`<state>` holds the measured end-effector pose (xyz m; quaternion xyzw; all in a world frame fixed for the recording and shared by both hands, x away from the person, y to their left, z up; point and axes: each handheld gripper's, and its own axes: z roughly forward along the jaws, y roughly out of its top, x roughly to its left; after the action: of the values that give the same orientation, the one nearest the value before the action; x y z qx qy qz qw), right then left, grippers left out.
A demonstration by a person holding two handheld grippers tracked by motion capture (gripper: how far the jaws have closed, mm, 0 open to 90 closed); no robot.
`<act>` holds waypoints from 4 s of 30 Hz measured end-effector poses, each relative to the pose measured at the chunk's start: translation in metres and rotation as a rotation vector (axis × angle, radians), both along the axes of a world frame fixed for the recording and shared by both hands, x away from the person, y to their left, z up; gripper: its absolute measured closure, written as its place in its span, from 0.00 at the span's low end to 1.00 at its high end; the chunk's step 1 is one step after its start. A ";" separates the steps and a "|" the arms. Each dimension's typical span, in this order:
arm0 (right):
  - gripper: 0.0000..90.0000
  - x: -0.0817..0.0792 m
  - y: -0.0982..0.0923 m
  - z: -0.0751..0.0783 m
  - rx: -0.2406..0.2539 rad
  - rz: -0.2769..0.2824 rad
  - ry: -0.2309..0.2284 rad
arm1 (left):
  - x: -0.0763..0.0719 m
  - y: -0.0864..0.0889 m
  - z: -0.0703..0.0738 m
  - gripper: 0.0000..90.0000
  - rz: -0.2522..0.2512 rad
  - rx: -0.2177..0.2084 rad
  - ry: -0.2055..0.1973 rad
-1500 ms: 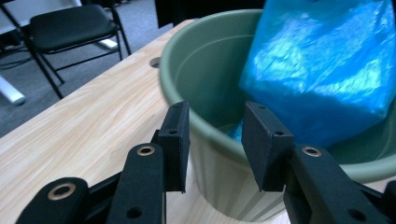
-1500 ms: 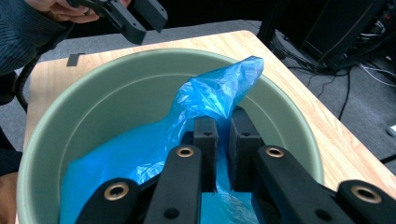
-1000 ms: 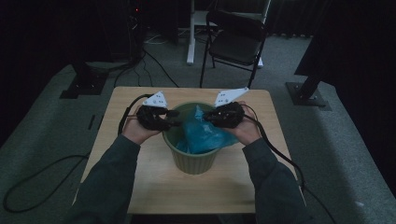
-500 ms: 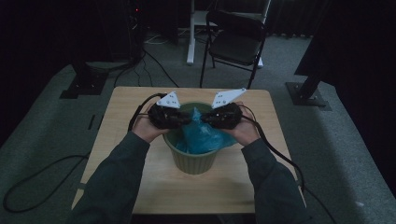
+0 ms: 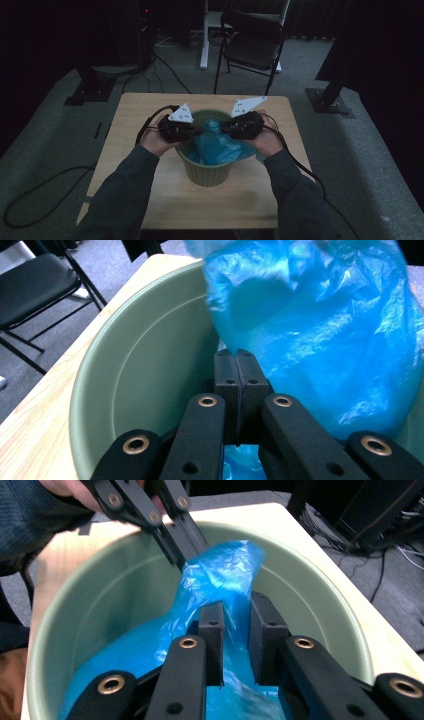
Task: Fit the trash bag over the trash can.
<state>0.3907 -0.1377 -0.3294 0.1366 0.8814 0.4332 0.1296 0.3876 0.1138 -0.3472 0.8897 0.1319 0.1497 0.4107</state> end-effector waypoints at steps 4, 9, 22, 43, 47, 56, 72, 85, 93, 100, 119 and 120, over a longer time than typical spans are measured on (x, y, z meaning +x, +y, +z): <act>0.83 0.000 -0.011 -0.001 0.001 -0.033 -0.001 | -0.002 0.006 -0.003 1.00 0.008 -0.011 0.000; 0.77 -0.003 -0.026 0.000 0.008 -0.076 -0.007 | -0.007 0.012 -0.003 1.00 0.018 -0.010 -0.017; 0.66 -0.034 -0.049 -0.005 0.002 -0.078 0.004 | -0.014 0.034 -0.005 1.00 0.067 -0.045 -0.029; 0.68 -0.062 -0.045 -0.022 -0.016 -0.005 0.070 | -0.028 0.055 -0.013 1.00 0.103 -0.088 -0.031; 0.79 -0.062 -0.046 -0.024 -0.020 0.004 0.076 | -0.029 0.057 -0.015 1.00 0.106 -0.097 -0.029; 1.00 -0.065 -0.047 -0.021 -0.038 -0.009 0.036 | -0.034 0.068 -0.020 1.00 0.123 -0.126 -0.027; 1.00 -0.054 -0.086 -0.029 -0.015 -0.196 0.085 | -0.045 0.093 -0.032 1.00 0.161 -0.180 -0.010; 0.85 -0.057 -0.082 -0.007 0.104 -0.164 0.076 | -0.047 0.090 -0.035 1.00 0.154 -0.183 -0.013; 0.77 -0.050 -0.068 -0.010 0.081 -0.154 0.100 | -0.047 0.090 -0.036 1.00 0.153 -0.183 -0.014; 0.71 -0.053 -0.059 -0.022 0.037 -0.093 0.164 | -0.049 0.091 -0.037 1.00 0.156 -0.188 -0.014; 1.00 -0.056 -0.091 -0.028 -0.007 -0.239 0.125 | -0.057 0.098 -0.042 1.00 0.158 -0.204 -0.006; 1.00 -0.055 -0.095 -0.029 -0.007 -0.257 0.126 | -0.058 0.099 -0.043 1.00 0.158 -0.200 -0.005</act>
<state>0.3358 -0.2324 -0.3588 0.2749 0.8645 0.4006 0.1289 0.3299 0.2128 -0.3906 0.8307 0.2149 0.1700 0.4846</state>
